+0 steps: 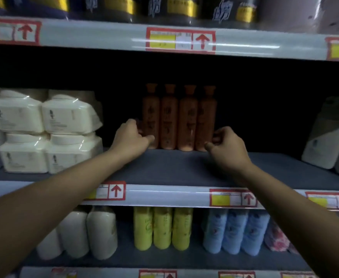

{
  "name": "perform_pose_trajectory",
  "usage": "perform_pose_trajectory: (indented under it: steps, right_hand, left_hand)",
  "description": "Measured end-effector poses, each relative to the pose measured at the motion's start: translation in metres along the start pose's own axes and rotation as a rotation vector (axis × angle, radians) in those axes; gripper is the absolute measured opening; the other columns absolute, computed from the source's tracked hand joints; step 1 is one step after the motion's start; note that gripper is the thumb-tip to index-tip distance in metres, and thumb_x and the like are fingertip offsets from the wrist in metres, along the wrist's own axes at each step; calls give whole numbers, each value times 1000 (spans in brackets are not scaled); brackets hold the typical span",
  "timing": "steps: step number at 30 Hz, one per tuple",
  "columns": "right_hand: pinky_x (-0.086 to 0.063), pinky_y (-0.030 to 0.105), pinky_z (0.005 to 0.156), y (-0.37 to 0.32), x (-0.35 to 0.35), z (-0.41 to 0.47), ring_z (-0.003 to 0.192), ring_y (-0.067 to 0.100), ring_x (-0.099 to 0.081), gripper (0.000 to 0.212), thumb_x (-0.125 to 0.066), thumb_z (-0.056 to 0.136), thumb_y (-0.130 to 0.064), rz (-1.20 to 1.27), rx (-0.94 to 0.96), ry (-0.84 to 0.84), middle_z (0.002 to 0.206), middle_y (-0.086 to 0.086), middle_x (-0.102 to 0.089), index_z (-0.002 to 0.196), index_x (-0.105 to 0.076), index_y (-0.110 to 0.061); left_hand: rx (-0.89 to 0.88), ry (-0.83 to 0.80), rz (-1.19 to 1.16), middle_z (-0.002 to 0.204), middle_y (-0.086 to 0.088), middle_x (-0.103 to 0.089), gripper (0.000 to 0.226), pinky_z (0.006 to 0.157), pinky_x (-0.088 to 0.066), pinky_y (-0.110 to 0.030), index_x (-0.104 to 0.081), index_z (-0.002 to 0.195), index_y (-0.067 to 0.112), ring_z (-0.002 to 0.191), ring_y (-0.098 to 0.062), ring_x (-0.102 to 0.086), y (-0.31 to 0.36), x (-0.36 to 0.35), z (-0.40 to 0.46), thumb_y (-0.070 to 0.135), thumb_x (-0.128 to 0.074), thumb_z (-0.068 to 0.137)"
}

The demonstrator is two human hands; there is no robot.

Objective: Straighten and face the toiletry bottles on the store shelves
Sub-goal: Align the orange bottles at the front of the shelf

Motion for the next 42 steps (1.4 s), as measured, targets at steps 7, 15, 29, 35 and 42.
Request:
perform_pose_trajectory:
  steps: [7, 15, 29, 35, 42]
  right_hand:
    - [-57, 41, 83, -3, -20, 50, 100, 36, -70, 27, -73, 90, -27, -34, -191, -136, 96, 15, -71, 73, -66, -7]
    - [-50, 29, 78, 17, -44, 74, 103, 22, -66, 15, -71, 94, -20, 59, -313, -217, 100, 6, -65, 90, -70, -6]
    - [-58, 41, 85, 14, -26, 60, 97, 33, -71, 39, -80, 89, -38, -127, -175, -142, 102, 18, -74, 95, -75, 0]
    - [-47, 32, 77, 1, -9, 32, 93, 25, -61, 42, -87, 82, -38, -95, -116, -147, 104, 6, -61, 97, -55, -15]
    - [-57, 45, 97, -21, -13, -5, 110, 29, -67, 58, -90, 78, -33, -19, -44, -185, 123, 11, -68, 119, -54, -14]
  left_hand:
    - [206, -87, -32, 104, -7, -70, 33, 75, -42, -24, -77, 106, 9, 91, -21, -63, -1, -30, 38, 37, -76, 89]
    - [151, -47, -194, 130, 1, -63, 51, 93, -39, -18, -62, 138, 17, 117, -16, -60, -26, -50, 59, 26, -74, 89]
    - [197, -18, -248, 109, 4, -75, 40, 87, -56, -25, -78, 105, 19, 94, -11, -70, -29, -33, 52, 29, -94, 69]
    - [124, -18, -159, 71, 9, -65, 33, 50, -40, -20, -65, 67, 22, 60, -2, -56, -16, -14, 34, 35, -96, 67]
    - [49, 15, -106, 94, 3, -72, 50, 83, -60, -36, -63, 89, 20, 86, -17, -71, -9, -2, 5, 38, -99, 59]
Point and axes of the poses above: each hand's wrist, its own z-axis towards the middle knuckle, its own x-axis out of the back of the hand, y = z × x, the point moved 1 cm from there along z, towards the middle knuckle
